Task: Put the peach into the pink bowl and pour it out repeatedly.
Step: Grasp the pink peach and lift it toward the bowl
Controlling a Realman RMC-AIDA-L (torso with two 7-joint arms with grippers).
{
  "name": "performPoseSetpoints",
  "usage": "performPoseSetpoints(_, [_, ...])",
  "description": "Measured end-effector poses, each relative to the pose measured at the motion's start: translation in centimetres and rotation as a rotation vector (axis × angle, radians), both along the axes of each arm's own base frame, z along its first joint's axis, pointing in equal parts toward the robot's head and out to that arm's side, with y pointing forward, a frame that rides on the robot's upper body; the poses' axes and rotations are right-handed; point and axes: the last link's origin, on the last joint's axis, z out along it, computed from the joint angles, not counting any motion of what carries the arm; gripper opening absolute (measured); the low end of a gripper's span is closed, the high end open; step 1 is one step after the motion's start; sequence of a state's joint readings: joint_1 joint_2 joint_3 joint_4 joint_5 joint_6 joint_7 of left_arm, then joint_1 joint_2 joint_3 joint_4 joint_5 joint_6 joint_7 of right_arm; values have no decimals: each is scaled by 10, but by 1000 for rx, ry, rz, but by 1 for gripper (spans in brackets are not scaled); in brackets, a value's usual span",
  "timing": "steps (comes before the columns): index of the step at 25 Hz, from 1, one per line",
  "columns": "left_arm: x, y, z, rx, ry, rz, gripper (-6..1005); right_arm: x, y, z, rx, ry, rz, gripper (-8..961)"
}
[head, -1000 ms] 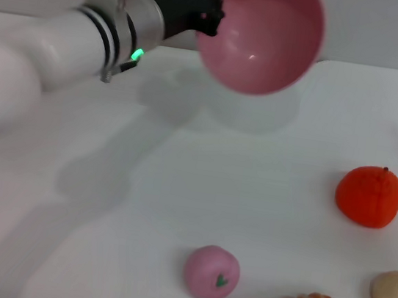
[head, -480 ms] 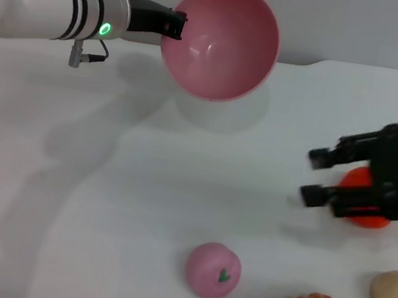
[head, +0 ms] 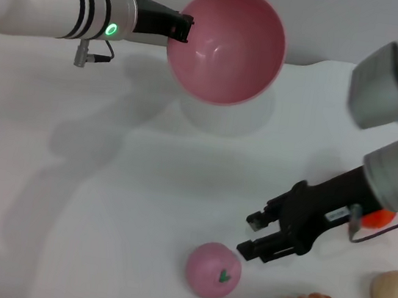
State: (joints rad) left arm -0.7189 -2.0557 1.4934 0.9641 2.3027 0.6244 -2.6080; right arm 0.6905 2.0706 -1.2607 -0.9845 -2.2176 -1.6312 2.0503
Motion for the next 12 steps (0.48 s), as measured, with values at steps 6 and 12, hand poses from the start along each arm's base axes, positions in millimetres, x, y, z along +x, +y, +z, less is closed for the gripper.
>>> performPoseSetpoints(6, [1,0,0,-1,1,-3,39,4,-2,-24,-9,-64,23,466])
performPoseSetpoints(12, [2,0,-1,1,0,-4,39,8,0,-38,7,-83,22,461])
